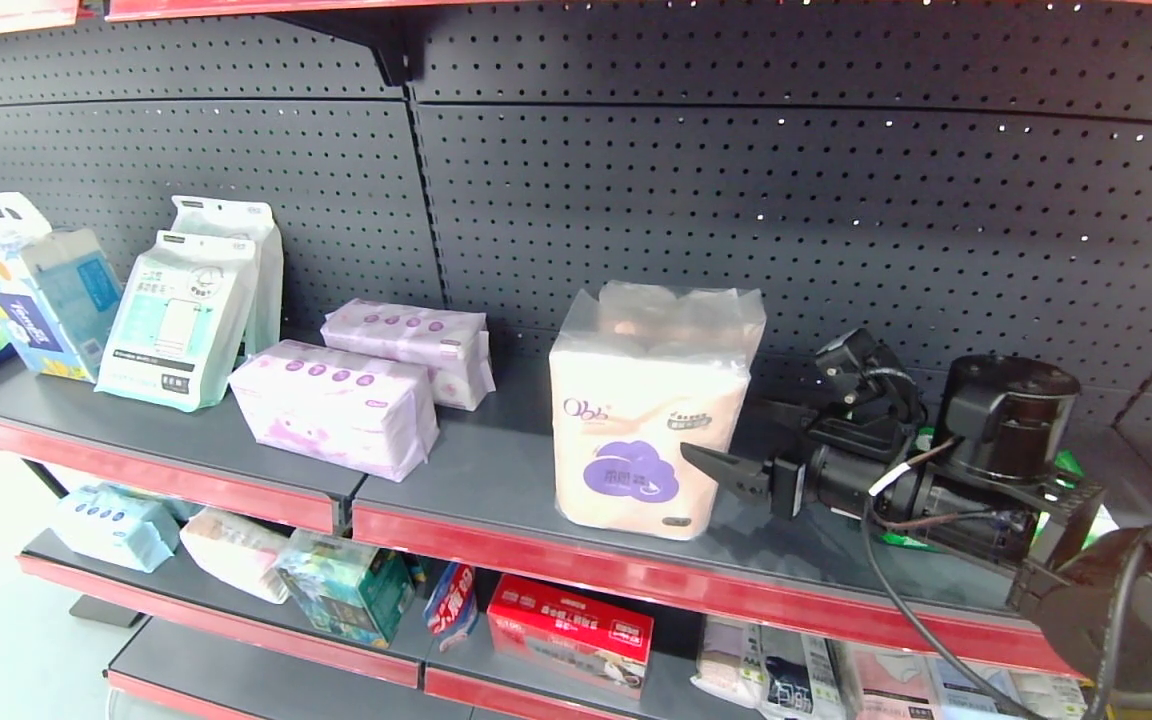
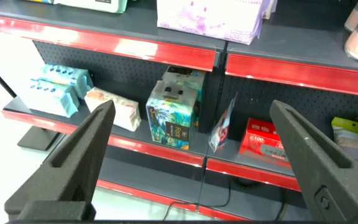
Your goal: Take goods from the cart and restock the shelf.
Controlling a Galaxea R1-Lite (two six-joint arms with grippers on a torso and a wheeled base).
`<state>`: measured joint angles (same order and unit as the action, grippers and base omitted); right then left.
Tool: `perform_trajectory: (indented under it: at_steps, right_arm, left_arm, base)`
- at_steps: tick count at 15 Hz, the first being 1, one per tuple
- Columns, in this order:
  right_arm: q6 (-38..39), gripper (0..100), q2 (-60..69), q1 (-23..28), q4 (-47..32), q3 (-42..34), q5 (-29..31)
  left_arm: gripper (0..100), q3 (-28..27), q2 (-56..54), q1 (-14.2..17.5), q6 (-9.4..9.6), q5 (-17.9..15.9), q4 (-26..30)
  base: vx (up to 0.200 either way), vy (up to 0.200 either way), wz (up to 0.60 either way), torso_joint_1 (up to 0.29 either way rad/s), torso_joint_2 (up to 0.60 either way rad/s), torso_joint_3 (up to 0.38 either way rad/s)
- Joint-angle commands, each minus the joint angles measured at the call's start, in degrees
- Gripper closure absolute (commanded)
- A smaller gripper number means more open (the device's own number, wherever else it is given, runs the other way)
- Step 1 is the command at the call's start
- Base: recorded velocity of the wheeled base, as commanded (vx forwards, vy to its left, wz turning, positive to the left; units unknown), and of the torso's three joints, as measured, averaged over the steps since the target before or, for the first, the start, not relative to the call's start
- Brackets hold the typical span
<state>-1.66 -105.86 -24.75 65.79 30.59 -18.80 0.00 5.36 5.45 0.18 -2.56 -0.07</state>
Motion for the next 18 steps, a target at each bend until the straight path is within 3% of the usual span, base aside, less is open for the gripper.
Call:
perform_trajectory:
  at_steps: [1, 18]
  right_arm:
    - [-0.01, 0, -0.84, -0.13, 0.04, 0.79, -0.10]
    - [0.16, 0, -4.44, -2.15, 0.04, 4.83, -0.63]
  left_arm:
    - [0, 0.00, 0.09, 0.09, -0.01, 0.01, -0.01]
    - [0, 0.00, 0.00, 0.00, -0.01, 0.01, -0.01]
  base:
    - [0.000, 0.000, 0.00, 0.000, 0.00, 0.000]
    - [0.000, 0.000, 0.00, 0.000, 0.00, 0.000]
